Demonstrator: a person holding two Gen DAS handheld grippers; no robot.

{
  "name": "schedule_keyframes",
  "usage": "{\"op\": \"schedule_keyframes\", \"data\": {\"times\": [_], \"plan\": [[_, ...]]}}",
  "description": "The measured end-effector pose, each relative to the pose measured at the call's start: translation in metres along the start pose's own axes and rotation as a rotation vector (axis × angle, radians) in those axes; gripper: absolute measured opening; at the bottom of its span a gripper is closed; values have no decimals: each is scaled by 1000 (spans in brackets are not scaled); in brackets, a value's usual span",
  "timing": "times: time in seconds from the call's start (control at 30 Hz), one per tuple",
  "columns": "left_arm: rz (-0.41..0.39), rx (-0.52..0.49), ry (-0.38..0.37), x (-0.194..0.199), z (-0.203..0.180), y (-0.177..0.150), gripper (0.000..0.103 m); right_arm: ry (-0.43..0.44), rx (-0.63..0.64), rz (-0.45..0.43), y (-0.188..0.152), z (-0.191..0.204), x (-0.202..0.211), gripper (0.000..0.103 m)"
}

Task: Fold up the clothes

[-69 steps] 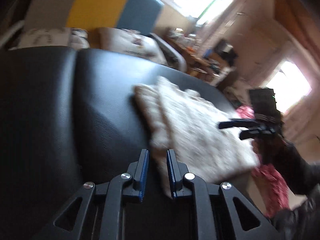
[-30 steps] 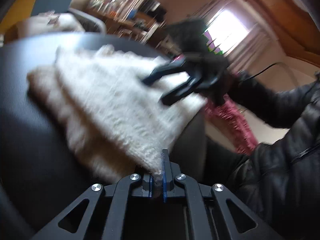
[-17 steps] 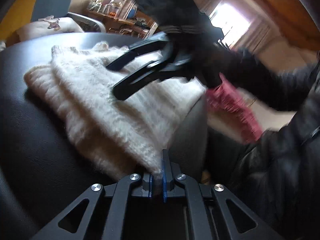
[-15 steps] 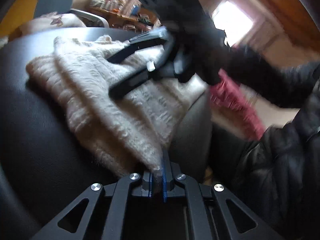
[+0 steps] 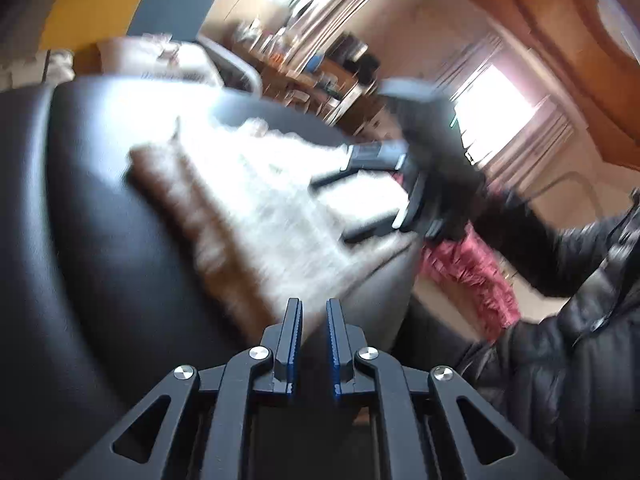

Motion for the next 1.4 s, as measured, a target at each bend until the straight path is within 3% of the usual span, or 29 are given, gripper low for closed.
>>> {"op": "schedule_keyframes", "data": {"times": [0.1, 0.2, 0.23, 0.33, 0.5, 0.6, 0.67, 0.83, 0.9, 1.0, 1.1, 1.23, 1.33, 1.4], "plan": [[0, -17, 12, -26, 7, 14, 14, -62, 22, 16, -17, -5, -3, 95], [116, 67, 116, -51, 38, 0, 10, -123, 44, 32, -34, -9, -6, 95], [125, 82, 119, -54, 44, -6, 6, -147, 62, 31, -39, -9, -7, 95], [111, 103, 124, -47, 42, -10, 6, -189, 143, -11, -46, -5, -9, 98], [75, 63, 133, -41, 21, 4, 7, -34, -10, -58, -34, -34, 18, 98], [57, 7, 108, -58, 8, 19, 11, -13, -42, -72, -44, -50, 39, 98], [76, -5, 110, -75, 11, 23, 12, -19, -60, -56, -56, -54, 46, 98], [138, 35, 152, -110, 27, 7, 10, -155, -175, 67, -110, -41, 32, 98], [162, 52, 169, -124, 33, 1, 10, -166, -187, 34, -122, -44, 31, 98], [99, 82, 176, -111, 32, 17, 10, -120, -207, -10, -119, -44, 40, 98], [-25, 69, 231, -87, 35, 55, 14, -29, -279, -97, -99, -59, 64, 98], [-85, 100, 328, -66, 69, 97, 19, -52, -340, -161, -91, -95, 81, 98], [-40, 156, 357, -57, 106, 113, 20, -84, -374, -142, -96, -113, 74, 98], [13, 200, 333, -61, 128, 113, 22, -91, -386, -132, -99, -118, 70, 98]]}}
Point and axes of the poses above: each gripper's, at about its wrist camera, not at the fingertips, and x roughly against the way its jaws point, z to its left, y to its top, the point moved 6 cm from there along -x, roughly the way its jaws point, and after that the axes turned 11 degrees about -y, right-handed, at the moved point
